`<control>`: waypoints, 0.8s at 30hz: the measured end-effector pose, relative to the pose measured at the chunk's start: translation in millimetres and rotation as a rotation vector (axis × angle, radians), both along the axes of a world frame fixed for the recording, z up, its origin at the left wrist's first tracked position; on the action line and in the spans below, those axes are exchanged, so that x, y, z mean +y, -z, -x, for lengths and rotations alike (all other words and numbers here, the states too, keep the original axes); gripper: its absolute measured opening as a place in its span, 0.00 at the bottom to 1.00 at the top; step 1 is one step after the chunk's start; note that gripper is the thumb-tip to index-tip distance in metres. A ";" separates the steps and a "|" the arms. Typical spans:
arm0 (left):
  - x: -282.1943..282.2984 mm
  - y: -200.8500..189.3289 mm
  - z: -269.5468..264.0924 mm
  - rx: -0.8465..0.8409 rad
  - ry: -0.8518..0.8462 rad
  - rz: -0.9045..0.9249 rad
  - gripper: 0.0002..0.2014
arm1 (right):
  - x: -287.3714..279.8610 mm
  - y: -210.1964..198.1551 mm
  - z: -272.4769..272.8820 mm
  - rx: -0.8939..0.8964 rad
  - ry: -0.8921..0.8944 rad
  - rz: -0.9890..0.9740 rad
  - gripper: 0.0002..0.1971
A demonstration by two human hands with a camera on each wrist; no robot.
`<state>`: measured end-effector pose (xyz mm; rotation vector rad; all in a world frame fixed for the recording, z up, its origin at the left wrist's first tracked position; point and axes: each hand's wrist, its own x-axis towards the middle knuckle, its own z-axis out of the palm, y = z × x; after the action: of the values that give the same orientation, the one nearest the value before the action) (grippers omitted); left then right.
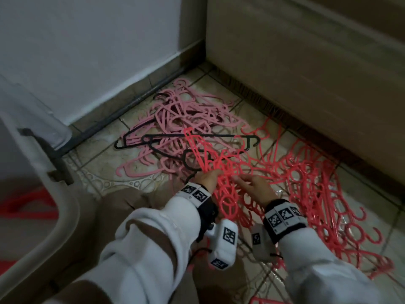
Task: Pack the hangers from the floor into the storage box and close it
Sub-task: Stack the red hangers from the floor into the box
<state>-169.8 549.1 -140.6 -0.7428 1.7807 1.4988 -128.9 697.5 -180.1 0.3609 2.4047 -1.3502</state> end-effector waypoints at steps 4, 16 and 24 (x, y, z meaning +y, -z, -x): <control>-9.6 -4.3 4.6 0.040 0.034 0.020 0.30 | 1.1 -10.7 -2.6 0.078 0.088 0.027 0.12; -48.3 -28.8 1.3 0.071 0.195 0.019 0.06 | 42.3 -13.4 39.4 -0.154 0.125 -0.285 0.14; -57.8 -16.5 1.9 0.003 0.194 0.006 0.07 | 22.7 23.1 66.0 -0.122 0.469 0.107 0.12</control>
<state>-171.7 491.3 -124.1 -0.5530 1.8046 1.3669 -194.9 720.2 -203.2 0.9941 2.2158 -1.5827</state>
